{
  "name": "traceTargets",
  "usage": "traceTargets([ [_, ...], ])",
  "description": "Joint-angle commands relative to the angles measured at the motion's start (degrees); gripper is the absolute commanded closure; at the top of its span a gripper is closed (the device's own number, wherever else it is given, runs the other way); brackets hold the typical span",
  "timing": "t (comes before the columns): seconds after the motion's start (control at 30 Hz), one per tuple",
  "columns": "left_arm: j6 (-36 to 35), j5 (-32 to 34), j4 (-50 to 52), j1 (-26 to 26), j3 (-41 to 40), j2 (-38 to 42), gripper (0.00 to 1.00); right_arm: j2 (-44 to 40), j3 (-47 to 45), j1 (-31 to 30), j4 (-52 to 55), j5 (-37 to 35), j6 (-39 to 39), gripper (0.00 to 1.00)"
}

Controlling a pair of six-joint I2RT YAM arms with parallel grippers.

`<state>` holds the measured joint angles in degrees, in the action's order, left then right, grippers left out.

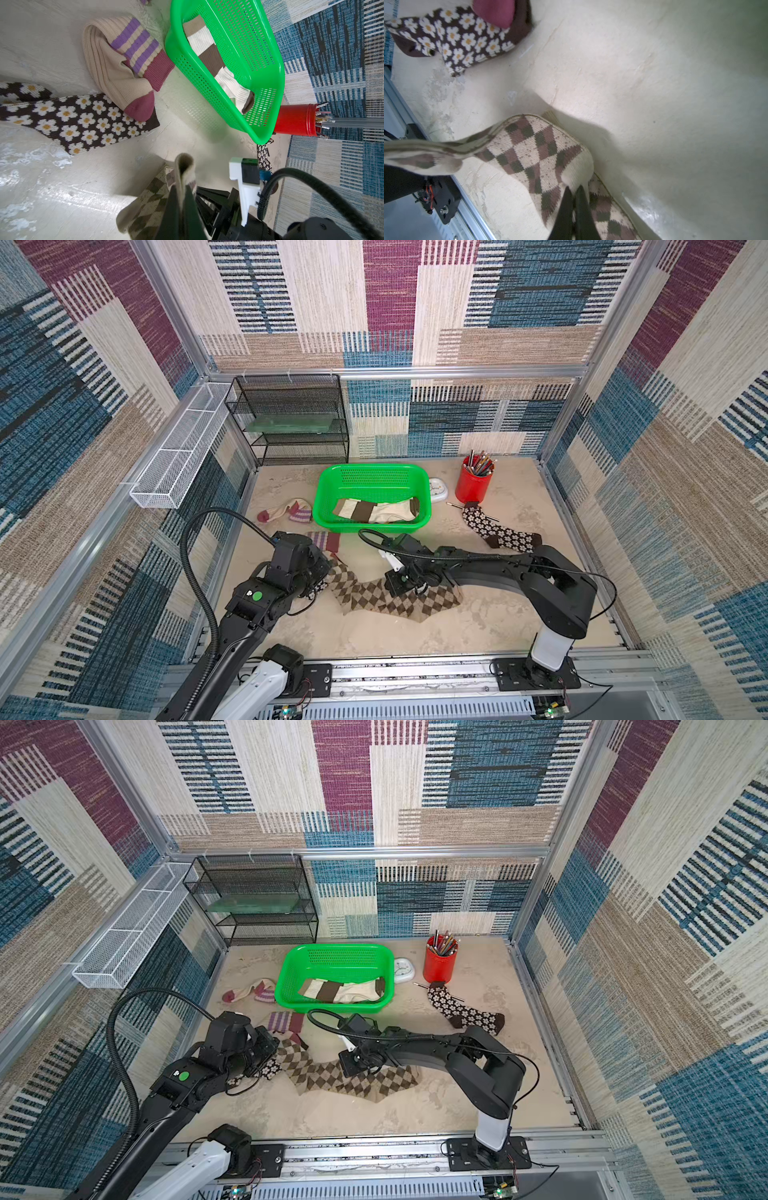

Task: Place the socks together as a pair
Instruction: Flatten out the sock.

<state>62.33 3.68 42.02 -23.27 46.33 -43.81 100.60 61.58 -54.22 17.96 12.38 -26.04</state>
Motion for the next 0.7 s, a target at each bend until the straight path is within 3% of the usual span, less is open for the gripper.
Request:
traceTargets([
  [0.0,-2.0,-1.4,0.4,0.1,1.2,0.6,1.0,-3.7,1.5,-0.3,2.0,-2.8,0.9,1.0],
  [0.17,1.1,-6.3,-0.6,0.0,2.1,1.5,1.0,-11.0,2.0,0.7,9.8,-4.5,0.7,1.0],
  [0.3,5.9,-8.7,-4.5,-2.0,0.0,1.3,1.0,-18.3,-2.9,4.8,15.9,-4.4,0.2,1.0],
  [0.57,10.5,-3.5,-12.7,-15.0,-2.2,-8.1,1.0,-32.3,-13.7,18.3,23.8,-1.3,1.8,1.0],
  [0.67,11.7,-1.7,-13.7,-17.7,-2.9,-11.0,1.0,-34.3,-15.0,19.9,25.9,-0.8,2.5,0.99],
])
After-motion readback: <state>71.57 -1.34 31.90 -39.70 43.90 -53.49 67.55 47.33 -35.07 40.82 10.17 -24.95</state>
